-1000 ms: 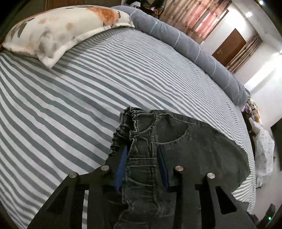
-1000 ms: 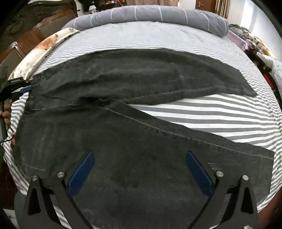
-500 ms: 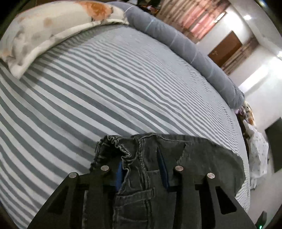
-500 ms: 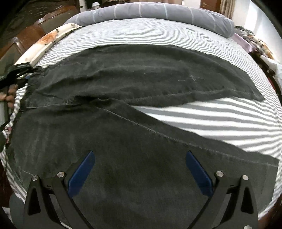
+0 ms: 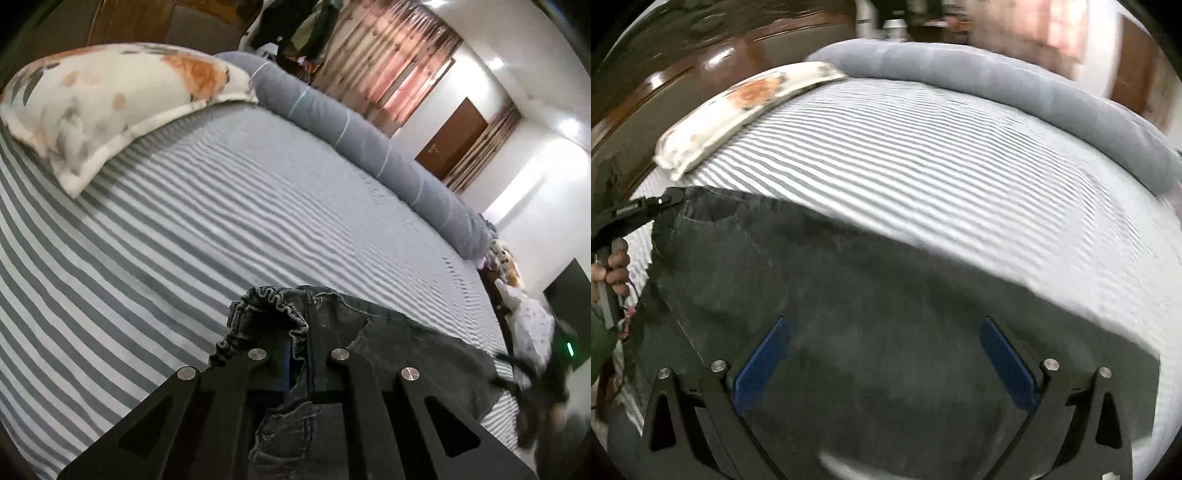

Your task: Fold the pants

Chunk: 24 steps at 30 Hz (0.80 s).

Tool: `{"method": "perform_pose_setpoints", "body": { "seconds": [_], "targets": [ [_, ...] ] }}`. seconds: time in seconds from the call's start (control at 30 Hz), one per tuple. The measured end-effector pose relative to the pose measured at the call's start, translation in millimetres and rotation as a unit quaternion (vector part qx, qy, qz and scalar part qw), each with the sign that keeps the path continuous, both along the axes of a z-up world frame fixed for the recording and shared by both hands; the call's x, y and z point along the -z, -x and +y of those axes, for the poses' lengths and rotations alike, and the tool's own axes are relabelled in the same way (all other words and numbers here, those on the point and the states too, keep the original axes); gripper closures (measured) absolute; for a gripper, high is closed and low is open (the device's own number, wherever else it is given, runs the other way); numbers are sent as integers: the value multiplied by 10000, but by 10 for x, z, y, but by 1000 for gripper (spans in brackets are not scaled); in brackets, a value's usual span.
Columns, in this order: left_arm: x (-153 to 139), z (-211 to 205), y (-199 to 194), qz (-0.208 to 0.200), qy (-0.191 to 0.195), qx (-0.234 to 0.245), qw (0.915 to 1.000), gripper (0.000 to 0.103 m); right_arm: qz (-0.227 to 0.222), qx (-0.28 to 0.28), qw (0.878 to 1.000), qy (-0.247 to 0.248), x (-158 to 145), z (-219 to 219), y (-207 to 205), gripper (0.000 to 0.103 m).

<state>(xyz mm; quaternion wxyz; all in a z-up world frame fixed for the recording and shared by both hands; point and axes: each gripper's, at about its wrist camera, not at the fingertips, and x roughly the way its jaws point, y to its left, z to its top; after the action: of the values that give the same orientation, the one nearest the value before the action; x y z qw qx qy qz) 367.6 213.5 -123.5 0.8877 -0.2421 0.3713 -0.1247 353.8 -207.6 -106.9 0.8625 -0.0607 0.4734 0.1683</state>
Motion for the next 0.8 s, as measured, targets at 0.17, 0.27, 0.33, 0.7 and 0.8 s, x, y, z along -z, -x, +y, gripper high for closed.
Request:
{"method": "perform_pose_setpoints", "body": {
  "seconds": [0.17, 0.27, 0.33, 0.7, 0.8],
  "targets": [
    [-174, -22, 165, -319, 201, 56, 9993, 97, 378, -1014, 9941, -25, -34, 197, -733, 1],
    [-260, -28, 256, -502, 200, 57, 9985, 97, 724, -1669, 9833, -35, 38, 414, -1034, 1],
    [-322, -46, 311, -608, 183, 91, 9979, 97, 1013, -2058, 9733, -79, 127, 548, -1134, 5],
    [-482, -42, 535, -969, 287, 196, 9947, 97, 2206, -2698, 9373, 48, 620, 397, -1345, 63],
    [-450, -49, 509, -898, 280, 126, 9955, 97, 2223, -2463, 9433, -39, 630, 220, -1356, 85]
  ]
}}
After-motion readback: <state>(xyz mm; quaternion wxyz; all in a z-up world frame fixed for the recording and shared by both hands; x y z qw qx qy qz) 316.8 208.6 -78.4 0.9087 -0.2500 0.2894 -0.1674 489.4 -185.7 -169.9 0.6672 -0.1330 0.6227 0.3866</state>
